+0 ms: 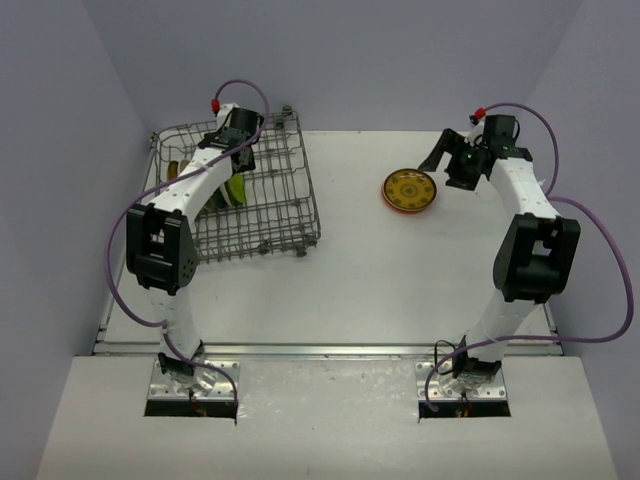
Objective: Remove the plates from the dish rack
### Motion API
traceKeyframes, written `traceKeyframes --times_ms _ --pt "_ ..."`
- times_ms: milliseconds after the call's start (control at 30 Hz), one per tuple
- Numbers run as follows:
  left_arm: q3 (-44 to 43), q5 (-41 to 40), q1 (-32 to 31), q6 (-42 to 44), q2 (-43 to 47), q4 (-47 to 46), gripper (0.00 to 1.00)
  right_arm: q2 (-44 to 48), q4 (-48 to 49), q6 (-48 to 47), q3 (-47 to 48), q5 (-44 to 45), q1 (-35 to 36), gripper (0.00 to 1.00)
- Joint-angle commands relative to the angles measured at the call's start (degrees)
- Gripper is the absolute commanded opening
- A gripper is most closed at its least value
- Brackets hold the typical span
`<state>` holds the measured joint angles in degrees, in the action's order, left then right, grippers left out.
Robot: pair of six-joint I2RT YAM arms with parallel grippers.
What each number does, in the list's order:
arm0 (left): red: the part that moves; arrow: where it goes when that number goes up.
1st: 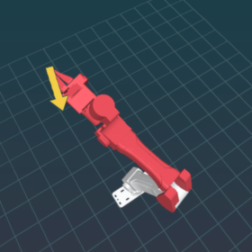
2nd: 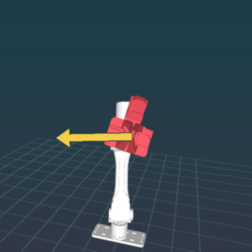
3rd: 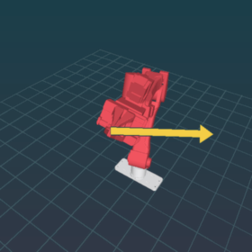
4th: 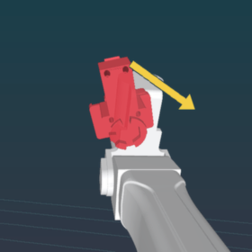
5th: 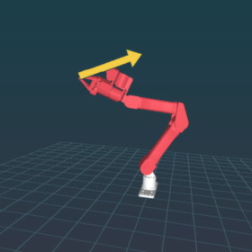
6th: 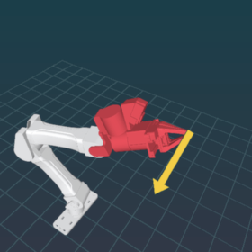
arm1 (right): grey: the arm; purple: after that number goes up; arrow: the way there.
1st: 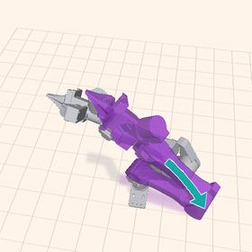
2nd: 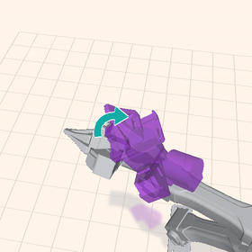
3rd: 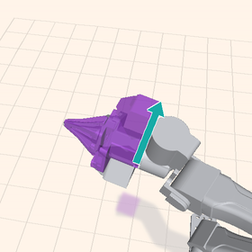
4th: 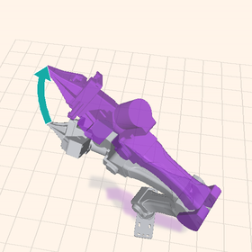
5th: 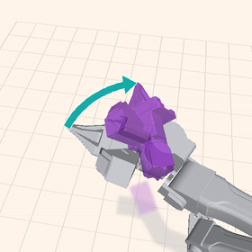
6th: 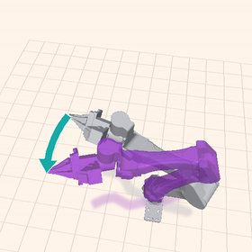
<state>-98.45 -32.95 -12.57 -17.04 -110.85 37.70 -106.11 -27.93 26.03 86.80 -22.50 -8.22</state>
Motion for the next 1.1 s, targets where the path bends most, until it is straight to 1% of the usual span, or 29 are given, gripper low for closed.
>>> traceKeyframes --times_ms 0,233,400,600,1067 --pt "-0.5 -1.0 -1.3 -0.2 3.2 -2.7 0.54 0.1 1.5 0.5 0.0 -0.3 0.4 0.99" --pt "-1.9 0.6 -1.4 0.0 0.4 -2.0 0.53 0.1 1.4 0.3 0.1 -0.1 0.5 0.99" --pt "-2.9 0.2 -1.4 0.0 -1.3 -1.5 0.54 0.0 1.4 0.4 0.0 -0.2 0.5 0.99" --pt "-3.4 1.3 -0.4 -0.3 -3.5 -1.0 0.54 -0.1 1.4 0.4 0.1 -0.3 0.5 0.99" --pt "-3.3 -1.7 0.6 -0.6 -4.4 -0.6 0.53 -0.5 1.4 0.9 0.2 -0.7 0.4 0.99"
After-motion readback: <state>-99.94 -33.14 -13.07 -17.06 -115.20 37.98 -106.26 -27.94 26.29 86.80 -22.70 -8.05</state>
